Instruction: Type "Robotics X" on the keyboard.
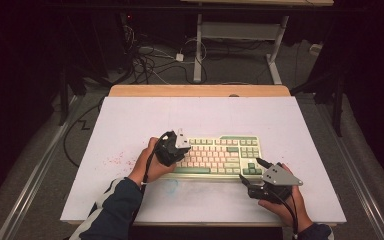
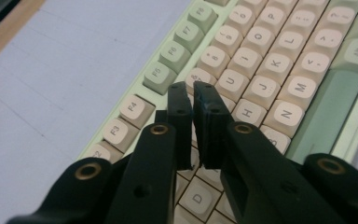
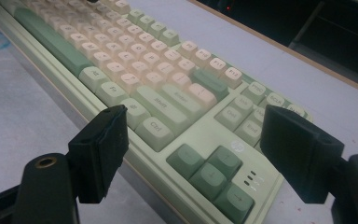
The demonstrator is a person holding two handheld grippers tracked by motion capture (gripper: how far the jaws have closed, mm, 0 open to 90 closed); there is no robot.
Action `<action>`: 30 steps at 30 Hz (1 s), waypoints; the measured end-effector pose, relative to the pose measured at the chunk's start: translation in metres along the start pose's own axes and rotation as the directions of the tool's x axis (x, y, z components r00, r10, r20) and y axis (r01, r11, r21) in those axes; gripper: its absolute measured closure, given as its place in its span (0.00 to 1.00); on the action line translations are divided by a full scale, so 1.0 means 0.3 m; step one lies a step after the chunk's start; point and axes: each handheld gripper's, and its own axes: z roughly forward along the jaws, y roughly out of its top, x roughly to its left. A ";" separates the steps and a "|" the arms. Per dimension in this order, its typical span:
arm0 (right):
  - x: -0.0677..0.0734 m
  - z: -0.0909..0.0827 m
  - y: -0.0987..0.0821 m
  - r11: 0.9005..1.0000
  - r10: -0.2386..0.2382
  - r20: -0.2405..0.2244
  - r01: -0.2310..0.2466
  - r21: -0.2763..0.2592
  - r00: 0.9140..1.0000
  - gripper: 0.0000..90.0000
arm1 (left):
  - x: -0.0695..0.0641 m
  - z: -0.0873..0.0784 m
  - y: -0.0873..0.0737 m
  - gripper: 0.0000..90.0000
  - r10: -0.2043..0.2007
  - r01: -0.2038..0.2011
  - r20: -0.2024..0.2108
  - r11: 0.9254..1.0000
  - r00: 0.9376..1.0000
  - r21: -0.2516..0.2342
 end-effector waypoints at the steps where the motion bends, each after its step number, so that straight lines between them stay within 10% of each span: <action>1: 0.000 0.000 0.000 1.000 0.002 -0.001 -0.002 -0.001 1.000 0.27 | 0.000 -0.007 0.002 0.91 -0.001 0.001 0.005 1.000 1.000 -0.009; 12: 0.001 -0.004 0.002 1.000 -0.001 0.003 0.001 -0.001 1.000 0.27 | 0.010 -0.080 0.006 0.65 -0.006 0.008 0.021 0.994 1.000 -0.109; 20: 0.000 -0.004 0.001 1.000 -0.005 0.000 0.005 0.000 1.000 0.27 | 0.005 -0.127 -0.012 0.25 0.017 -0.014 0.010 0.981 1.000 -0.195; 30: 0.000 -0.008 0.002 1.000 -0.002 -0.003 0.002 -0.003 1.000 0.27 | 0.015 -0.187 -0.054 0.21 0.032 -0.033 -0.007 0.973 0.999 -0.229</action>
